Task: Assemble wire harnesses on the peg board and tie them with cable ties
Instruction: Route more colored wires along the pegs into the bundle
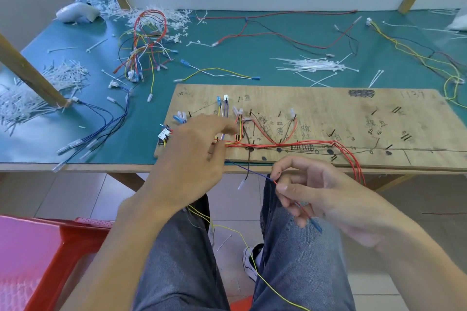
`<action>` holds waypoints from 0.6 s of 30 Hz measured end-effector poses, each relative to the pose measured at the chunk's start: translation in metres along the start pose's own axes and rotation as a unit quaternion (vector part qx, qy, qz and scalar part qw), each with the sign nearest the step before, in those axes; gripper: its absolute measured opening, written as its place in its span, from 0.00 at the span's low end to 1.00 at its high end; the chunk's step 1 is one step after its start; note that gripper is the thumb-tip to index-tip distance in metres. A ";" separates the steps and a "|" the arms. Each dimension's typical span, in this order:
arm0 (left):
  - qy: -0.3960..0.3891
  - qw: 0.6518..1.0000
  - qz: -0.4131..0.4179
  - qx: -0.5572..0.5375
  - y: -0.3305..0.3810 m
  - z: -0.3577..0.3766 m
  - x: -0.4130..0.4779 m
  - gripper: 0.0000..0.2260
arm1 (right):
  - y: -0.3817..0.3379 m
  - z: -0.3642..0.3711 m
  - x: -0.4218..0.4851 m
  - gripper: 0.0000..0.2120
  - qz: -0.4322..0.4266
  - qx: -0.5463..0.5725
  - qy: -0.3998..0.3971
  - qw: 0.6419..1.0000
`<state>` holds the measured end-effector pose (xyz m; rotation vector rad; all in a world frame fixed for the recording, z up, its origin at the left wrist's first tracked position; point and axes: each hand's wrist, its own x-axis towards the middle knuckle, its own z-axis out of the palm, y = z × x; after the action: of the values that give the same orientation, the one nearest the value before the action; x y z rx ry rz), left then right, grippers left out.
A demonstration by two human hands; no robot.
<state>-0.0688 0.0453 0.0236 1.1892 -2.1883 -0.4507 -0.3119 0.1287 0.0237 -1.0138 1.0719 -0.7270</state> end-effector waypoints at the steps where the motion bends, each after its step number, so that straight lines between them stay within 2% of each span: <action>1: 0.008 1.000 -0.003 0.029 -0.004 -0.003 -0.012 0.16 | -0.004 0.000 0.002 0.08 0.004 -0.008 -0.003 1.000; 4: -0.003 0.992 -0.001 0.125 -0.007 0.000 -0.040 0.18 | -0.018 -0.001 0.011 0.11 0.004 -0.041 -0.001 0.999; 6: -0.022 0.987 0.010 0.162 -0.006 0.008 -0.050 0.21 | -0.025 -0.002 0.017 0.12 -0.009 -0.016 0.010 1.000; 9: -0.011 0.986 -0.002 0.169 -0.002 0.019 -0.056 0.26 | -0.031 -0.006 0.027 0.13 -0.056 0.020 0.080 0.995; 12: 0.022 0.986 -0.008 0.167 0.001 0.026 -0.057 0.27 | -0.032 -0.008 0.036 0.13 -0.080 0.032 0.137 0.987; 18: 0.021 0.977 -0.030 0.212 -0.005 0.039 -0.053 0.32 | -0.030 -0.003 0.047 0.08 -0.106 0.077 0.157 0.979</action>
<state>-0.0689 0.0878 -0.0267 1.4718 -2.2834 0.0260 -0.2995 0.0750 0.0340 -0.9064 1.1672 -1.1555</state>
